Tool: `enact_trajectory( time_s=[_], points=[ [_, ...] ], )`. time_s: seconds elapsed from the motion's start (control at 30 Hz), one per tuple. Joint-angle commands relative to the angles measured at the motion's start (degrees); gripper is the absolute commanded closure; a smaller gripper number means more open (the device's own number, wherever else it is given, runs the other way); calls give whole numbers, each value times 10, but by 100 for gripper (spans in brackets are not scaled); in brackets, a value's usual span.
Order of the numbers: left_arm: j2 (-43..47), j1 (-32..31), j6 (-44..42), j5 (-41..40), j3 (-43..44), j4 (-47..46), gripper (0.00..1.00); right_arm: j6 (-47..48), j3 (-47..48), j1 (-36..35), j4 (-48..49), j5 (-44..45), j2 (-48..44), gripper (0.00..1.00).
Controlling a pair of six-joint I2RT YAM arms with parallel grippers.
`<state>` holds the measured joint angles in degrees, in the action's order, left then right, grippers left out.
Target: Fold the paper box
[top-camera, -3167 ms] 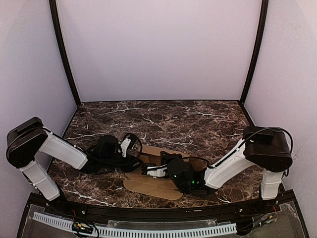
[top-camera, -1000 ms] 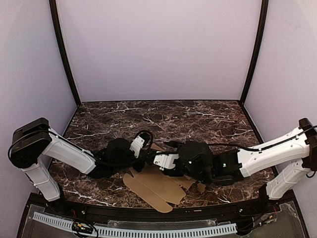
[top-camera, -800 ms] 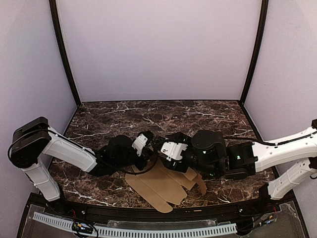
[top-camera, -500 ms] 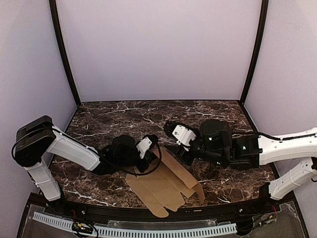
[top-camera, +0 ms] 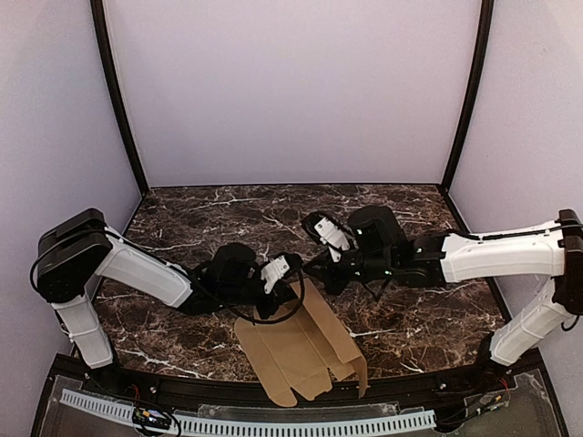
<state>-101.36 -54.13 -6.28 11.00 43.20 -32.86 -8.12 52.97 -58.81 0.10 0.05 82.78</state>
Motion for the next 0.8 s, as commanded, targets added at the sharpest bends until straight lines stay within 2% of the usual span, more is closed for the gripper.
enact_trajectory(
  time_s=[0.0, 0.13, 0.37, 0.77],
  points=[
    [-4, 2, -15, 7, 11, 28, 99, -56, 15, 18, 32, -81, 33, 100],
    [-9, 2, -12, -3, 12, 29, 99, -79, 15, 20, 49, -127, 62, 100],
    [-20, 2, -2, -13, 5, 5, 99, -107, 12, 21, 58, -145, 93, 100],
    [-35, 2, 27, -14, -10, -42, 99, -120, 2, 21, 50, -126, 124, 100]
  ],
)
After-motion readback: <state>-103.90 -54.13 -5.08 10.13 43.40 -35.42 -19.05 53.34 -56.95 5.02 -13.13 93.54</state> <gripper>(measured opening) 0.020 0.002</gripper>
